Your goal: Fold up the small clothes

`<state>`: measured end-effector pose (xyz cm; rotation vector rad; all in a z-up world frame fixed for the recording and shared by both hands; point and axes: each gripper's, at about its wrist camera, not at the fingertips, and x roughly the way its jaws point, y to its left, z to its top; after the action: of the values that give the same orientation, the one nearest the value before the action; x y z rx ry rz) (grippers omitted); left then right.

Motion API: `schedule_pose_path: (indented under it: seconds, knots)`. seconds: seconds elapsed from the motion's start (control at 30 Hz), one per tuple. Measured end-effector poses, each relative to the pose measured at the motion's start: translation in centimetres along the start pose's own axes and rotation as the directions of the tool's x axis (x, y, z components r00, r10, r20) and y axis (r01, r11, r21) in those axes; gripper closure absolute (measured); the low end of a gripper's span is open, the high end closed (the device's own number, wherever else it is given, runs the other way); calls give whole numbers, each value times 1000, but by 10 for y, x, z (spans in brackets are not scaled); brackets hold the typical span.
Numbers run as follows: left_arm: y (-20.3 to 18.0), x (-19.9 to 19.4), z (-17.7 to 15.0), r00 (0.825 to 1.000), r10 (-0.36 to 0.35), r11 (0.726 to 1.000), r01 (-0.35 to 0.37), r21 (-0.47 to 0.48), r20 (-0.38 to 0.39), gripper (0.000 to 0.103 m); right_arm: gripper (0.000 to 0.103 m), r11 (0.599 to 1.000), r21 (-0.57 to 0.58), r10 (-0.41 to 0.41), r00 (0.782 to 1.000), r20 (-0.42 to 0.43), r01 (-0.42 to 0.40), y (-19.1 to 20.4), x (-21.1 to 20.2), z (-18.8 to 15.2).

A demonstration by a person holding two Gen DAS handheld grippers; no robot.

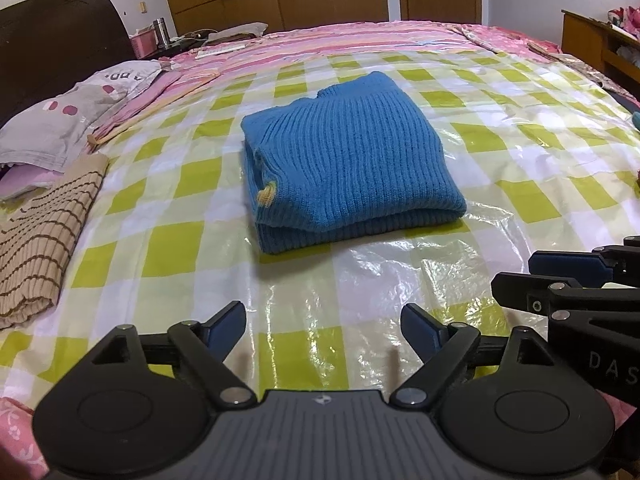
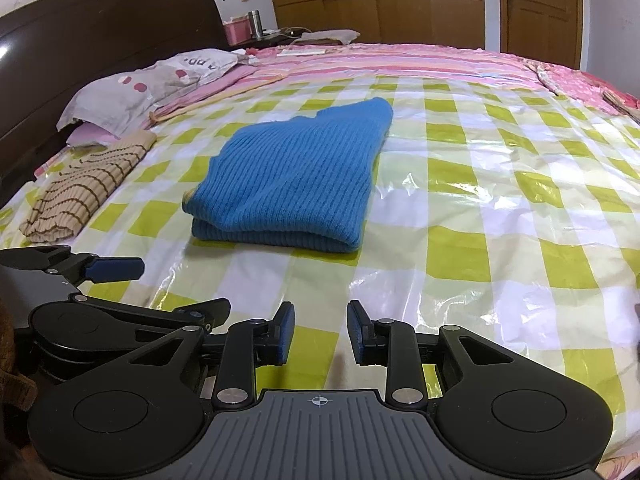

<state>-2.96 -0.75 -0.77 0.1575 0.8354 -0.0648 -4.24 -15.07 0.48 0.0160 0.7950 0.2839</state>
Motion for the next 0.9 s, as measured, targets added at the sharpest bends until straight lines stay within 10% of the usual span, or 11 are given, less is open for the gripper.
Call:
schedule_pose_path:
  seconds: [0.9]
  knots:
    - [6,-7,-10,1000,-13,998,13,-60,-2,10,70,1000,16,-10,999,-30,11,-2,3,-17]
